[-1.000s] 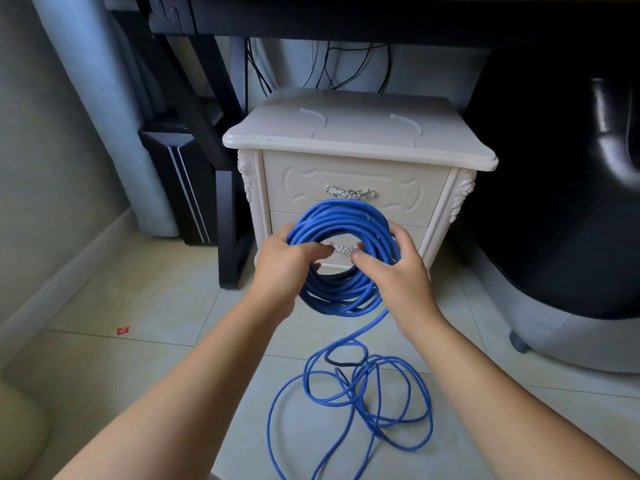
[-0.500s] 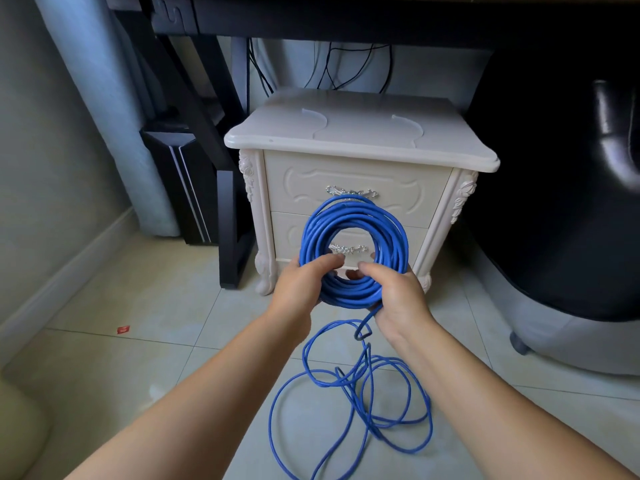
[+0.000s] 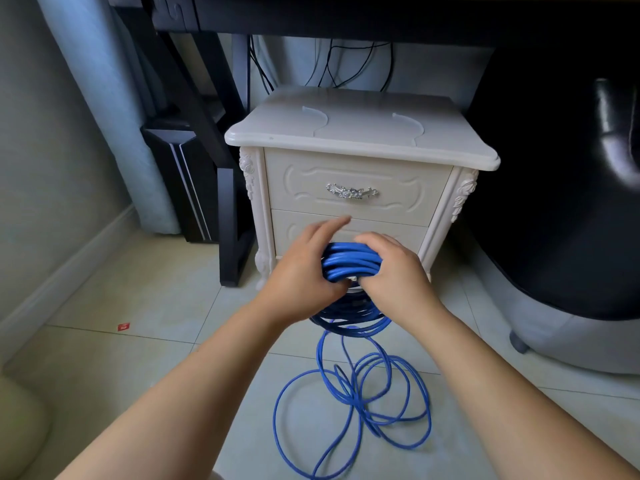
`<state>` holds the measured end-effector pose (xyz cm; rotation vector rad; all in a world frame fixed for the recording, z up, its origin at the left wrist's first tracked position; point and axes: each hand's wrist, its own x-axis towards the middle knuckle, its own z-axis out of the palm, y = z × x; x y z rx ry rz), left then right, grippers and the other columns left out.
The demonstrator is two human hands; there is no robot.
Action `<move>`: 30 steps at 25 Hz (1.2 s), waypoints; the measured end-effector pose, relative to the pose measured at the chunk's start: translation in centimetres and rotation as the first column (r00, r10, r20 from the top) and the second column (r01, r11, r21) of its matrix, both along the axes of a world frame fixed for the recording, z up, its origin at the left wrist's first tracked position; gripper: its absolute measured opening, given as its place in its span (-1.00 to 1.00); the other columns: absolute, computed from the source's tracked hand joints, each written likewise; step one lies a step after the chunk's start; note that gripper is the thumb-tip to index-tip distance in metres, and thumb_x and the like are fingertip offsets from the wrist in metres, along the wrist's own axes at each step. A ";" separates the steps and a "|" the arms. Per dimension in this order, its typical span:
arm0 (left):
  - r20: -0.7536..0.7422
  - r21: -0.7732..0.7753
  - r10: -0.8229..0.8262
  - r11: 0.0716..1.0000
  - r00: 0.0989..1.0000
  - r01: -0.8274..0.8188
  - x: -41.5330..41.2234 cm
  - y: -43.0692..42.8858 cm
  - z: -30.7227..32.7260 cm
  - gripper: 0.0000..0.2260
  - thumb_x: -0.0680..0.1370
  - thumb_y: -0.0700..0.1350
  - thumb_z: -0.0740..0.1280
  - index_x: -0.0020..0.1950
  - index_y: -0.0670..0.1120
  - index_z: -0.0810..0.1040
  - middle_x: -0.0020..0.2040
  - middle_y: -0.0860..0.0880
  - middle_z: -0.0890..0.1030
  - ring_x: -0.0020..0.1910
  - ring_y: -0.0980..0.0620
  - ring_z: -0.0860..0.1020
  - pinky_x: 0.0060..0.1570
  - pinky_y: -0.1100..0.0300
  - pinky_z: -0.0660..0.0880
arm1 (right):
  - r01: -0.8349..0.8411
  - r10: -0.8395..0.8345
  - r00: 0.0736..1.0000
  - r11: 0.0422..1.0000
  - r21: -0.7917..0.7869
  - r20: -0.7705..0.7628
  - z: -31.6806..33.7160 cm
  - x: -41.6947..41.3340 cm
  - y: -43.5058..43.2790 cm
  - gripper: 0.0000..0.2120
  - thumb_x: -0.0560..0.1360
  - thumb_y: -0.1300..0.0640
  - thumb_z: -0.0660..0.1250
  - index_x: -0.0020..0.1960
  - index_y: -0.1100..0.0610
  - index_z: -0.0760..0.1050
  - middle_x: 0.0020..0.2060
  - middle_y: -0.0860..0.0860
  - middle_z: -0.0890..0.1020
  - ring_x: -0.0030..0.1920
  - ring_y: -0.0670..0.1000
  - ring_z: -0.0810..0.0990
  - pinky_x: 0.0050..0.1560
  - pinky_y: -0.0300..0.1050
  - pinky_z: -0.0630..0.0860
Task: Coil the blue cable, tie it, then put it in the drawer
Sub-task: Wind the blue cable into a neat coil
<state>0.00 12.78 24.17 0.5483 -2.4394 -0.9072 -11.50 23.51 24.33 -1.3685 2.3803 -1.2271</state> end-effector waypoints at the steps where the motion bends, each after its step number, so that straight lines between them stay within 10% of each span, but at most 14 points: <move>1: 0.016 0.010 0.000 1.000 1.000 0.000 0.0 0.2 0.0 -0.40 0.40 -0.18 0.44 0.41 0.10 0.39 0.17 0.10 0.55 0.05 0.15 0.53 0.04 0.34 0.42 | -0.013 0.014 0.999 1.000 0.012 -0.034 0.1 0.0 0.1 -0.54 0.32 0.41 0.29 0.11 0.01 0.57 -0.06 -0.11 0.56 -0.10 -0.18 0.38 -0.12 -0.47 0.30; 8: 0.005 0.324 0.177 0.931 0.984 -0.169 -0.4 0.8 0.6 -0.80 0.34 -0.31 0.40 -0.14 -0.07 0.48 -0.40 0.09 0.49 -0.48 0.17 0.40 -0.43 0.31 0.35 | 0.025 0.010 0.966 0.991 -0.131 0.260 0.7 -0.4 0.3 -0.62 0.34 0.30 0.48 0.01 -0.09 0.54 -0.11 -0.15 0.65 -0.12 -0.15 0.60 -0.08 -0.36 0.48; 22: -0.129 0.962 0.529 0.271 0.838 -0.023 -0.8 1.3 1.0 -0.85 0.40 -0.40 0.25 -0.18 -0.17 0.46 -0.42 -0.04 0.42 -0.39 -0.01 0.42 -0.03 -0.02 0.51 | 0.231 0.037 0.600 0.948 -0.217 0.799 -1.2 1.3 0.1 -0.73 0.45 0.24 0.42 0.11 0.04 0.49 -0.09 0.05 0.69 -0.05 0.09 0.69 0.03 0.10 0.61; 26: -0.168 0.961 0.505 0.276 0.847 0.026 -0.8 1.6 0.5 -0.84 0.46 -0.38 0.30 -0.11 -0.14 0.50 -0.33 -0.02 0.49 -0.25 0.00 0.48 0.01 0.02 0.49 | 0.263 0.070 0.443 0.943 -0.204 0.894 -1.5 2.0 -0.3 -0.70 0.47 0.23 0.43 0.18 0.11 0.49 -0.06 0.14 0.70 -0.06 0.11 0.72 0.07 0.20 0.62; 30: -0.096 0.934 0.343 0.356 0.935 -0.035 -0.5 1.3 0.0 -0.86 0.49 -0.28 0.39 0.04 -0.17 0.54 -0.15 -0.10 0.53 -0.11 -0.02 0.52 0.03 0.04 0.48 | 0.355 -0.071 0.523 0.924 -0.141 0.849 -1.8 0.9 -0.7 -0.69 0.41 0.32 0.40 0.10 0.06 0.54 -0.09 0.13 0.64 0.00 0.19 0.67 0.13 0.21 0.58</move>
